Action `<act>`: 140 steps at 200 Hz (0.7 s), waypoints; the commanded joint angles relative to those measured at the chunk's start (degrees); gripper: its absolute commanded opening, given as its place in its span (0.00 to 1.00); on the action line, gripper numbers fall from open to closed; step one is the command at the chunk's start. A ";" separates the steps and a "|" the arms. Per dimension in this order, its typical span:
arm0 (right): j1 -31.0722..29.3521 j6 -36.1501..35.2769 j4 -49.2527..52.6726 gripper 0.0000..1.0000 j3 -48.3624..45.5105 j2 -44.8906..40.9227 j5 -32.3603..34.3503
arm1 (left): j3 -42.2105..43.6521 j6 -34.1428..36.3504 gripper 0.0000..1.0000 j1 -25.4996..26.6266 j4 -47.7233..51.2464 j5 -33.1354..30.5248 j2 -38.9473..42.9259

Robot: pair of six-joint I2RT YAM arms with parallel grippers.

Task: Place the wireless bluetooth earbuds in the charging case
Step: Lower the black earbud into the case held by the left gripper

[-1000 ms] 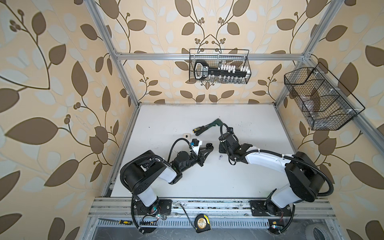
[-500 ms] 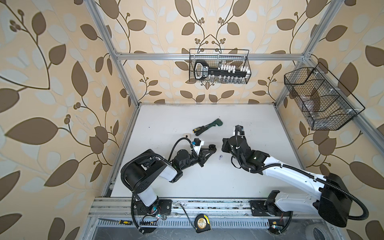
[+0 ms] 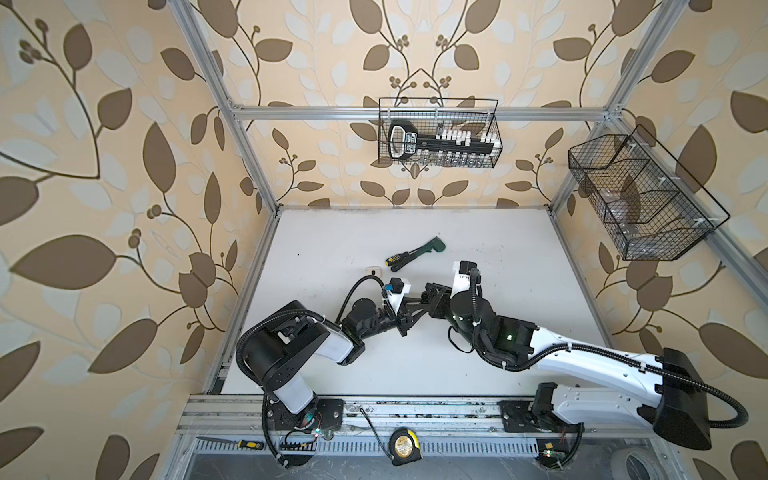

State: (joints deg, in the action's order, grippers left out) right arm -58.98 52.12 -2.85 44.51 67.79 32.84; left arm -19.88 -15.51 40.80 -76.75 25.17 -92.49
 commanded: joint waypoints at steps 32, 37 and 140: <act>-0.20 2.21 -4.22 0.15 -2.21 2.56 2.54 | -0.18 0.71 0.00 -0.19 -4.82 1.55 4.13; -0.19 2.43 -4.44 0.15 -2.30 2.68 2.50 | -0.09 0.79 0.00 -0.19 -4.81 1.55 4.20; -0.53 2.99 -6.46 0.15 -2.86 4.26 1.57 | 0.27 1.04 0.00 -0.19 -4.83 1.46 5.08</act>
State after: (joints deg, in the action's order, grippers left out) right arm -59.16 54.11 -7.92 42.81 71.40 33.89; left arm -19.73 -15.25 40.80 -77.47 25.21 -89.52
